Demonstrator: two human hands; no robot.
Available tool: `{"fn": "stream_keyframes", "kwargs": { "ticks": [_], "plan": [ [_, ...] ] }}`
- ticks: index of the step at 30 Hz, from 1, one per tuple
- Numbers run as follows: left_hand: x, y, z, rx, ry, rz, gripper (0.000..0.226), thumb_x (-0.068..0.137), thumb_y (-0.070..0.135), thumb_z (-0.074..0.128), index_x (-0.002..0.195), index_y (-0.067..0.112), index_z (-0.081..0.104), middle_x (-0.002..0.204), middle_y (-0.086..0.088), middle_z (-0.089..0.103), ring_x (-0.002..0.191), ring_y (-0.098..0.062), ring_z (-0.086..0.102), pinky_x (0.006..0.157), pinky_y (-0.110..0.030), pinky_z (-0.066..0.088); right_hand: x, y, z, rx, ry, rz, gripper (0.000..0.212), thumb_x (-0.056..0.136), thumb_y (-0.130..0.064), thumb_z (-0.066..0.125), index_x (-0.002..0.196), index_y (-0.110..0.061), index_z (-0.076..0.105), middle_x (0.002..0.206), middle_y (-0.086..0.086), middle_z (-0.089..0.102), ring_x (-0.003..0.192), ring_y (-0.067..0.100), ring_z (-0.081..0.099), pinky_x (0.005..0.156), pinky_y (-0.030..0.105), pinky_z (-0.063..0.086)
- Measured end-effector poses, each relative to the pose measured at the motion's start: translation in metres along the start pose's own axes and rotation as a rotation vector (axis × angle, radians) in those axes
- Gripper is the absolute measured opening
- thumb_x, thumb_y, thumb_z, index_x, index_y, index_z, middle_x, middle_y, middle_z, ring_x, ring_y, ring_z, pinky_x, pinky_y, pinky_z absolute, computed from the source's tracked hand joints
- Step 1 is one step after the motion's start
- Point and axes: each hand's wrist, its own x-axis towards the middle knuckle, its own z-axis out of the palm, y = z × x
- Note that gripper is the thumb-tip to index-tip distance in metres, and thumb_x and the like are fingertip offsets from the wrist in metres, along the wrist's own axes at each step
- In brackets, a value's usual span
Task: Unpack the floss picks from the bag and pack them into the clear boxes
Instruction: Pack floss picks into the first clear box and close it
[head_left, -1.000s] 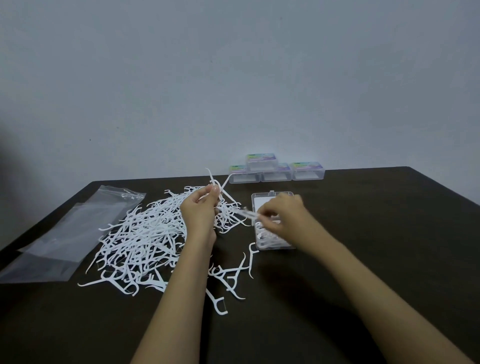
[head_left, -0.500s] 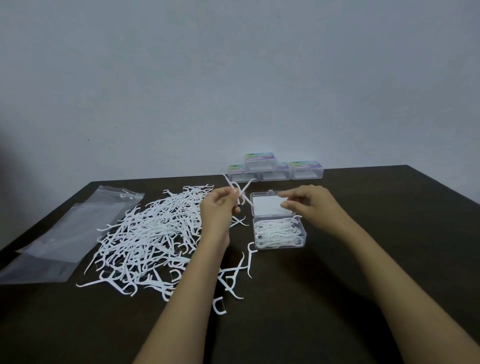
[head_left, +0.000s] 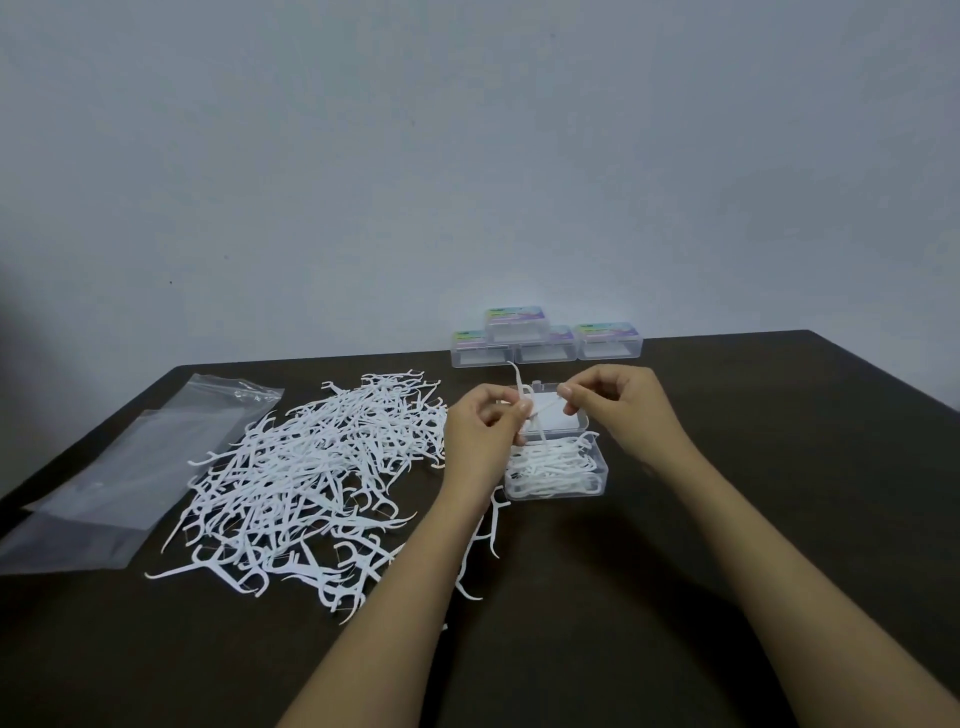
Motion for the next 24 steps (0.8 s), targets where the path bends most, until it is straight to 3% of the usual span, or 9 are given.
{"fn": "stream_keyframes", "kwargs": {
  "ticks": [3, 8, 12, 17, 20, 24],
  "plan": [
    [0.0, 0.001, 0.0, -0.027, 0.005, -0.001, 0.012, 0.086, 0.008, 0.063, 0.077, 0.015, 0.058, 0.067, 0.0, 0.064, 0.045, 0.0, 0.055, 0.056, -0.018, 0.049, 0.001, 0.0, -0.008, -0.037, -0.042, 0.016, 0.007, 0.083, -0.012, 0.065, 0.085, -0.008, 0.071, 0.071, -0.003, 0.065, 0.069, 0.008, 0.06, 0.069, 0.018, 0.049],
    [-0.002, 0.006, -0.002, -0.113, 0.082, -0.03, 0.012, 0.087, 0.006, 0.062, 0.078, 0.014, 0.058, 0.071, -0.003, 0.065, 0.053, -0.006, 0.058, 0.048, -0.011, 0.045, 0.003, 0.0, -0.016, -0.078, -0.097, 0.036, 0.012, 0.079, -0.011, 0.069, 0.091, -0.009, 0.072, 0.075, -0.004, 0.067, 0.073, 0.006, 0.063, 0.065, 0.012, 0.051],
    [0.0, 0.008, -0.005, -0.157, 0.187, -0.032, 0.011, 0.086, 0.009, 0.063, 0.078, 0.016, 0.059, 0.07, 0.001, 0.066, 0.059, -0.009, 0.057, 0.059, -0.016, 0.048, 0.004, 0.002, -0.024, -0.052, -0.092, 0.085, 0.009, 0.08, -0.01, 0.068, 0.088, -0.009, 0.072, 0.079, 0.003, 0.069, 0.077, 0.01, 0.064, 0.073, 0.018, 0.051],
    [0.001, 0.007, -0.006, -0.125, 0.19, -0.005, 0.01, 0.083, 0.01, 0.066, 0.078, 0.017, 0.061, 0.072, 0.003, 0.068, 0.058, -0.001, 0.059, 0.063, -0.017, 0.047, 0.004, 0.007, -0.023, -0.248, -0.133, 0.098, 0.016, 0.083, -0.021, 0.066, 0.093, -0.01, 0.073, 0.082, 0.0, 0.068, 0.08, 0.012, 0.063, 0.067, 0.017, 0.047],
    [-0.001, 0.006, -0.004, 0.067, 0.076, 0.121, 0.007, 0.081, 0.011, 0.068, 0.079, 0.016, 0.065, 0.076, 0.005, 0.068, 0.064, 0.002, 0.061, 0.062, -0.013, 0.047, 0.006, 0.009, -0.022, -0.257, -0.076, 0.096, 0.02, 0.086, -0.025, 0.062, 0.097, -0.011, 0.072, 0.092, 0.003, 0.069, 0.089, 0.016, 0.062, 0.073, 0.023, 0.047],
    [-0.003, 0.001, 0.002, 0.651, -0.122, 0.364, 0.011, 0.084, 0.023, 0.066, 0.093, 0.02, 0.072, 0.087, 0.006, 0.067, 0.088, -0.006, 0.049, 0.077, -0.021, 0.038, 0.007, 0.011, -0.023, -0.303, -0.052, 0.108, 0.016, 0.088, -0.019, 0.06, 0.096, -0.011, 0.072, 0.097, 0.006, 0.069, 0.089, 0.015, 0.061, 0.078, 0.026, 0.046]
  ]
}}
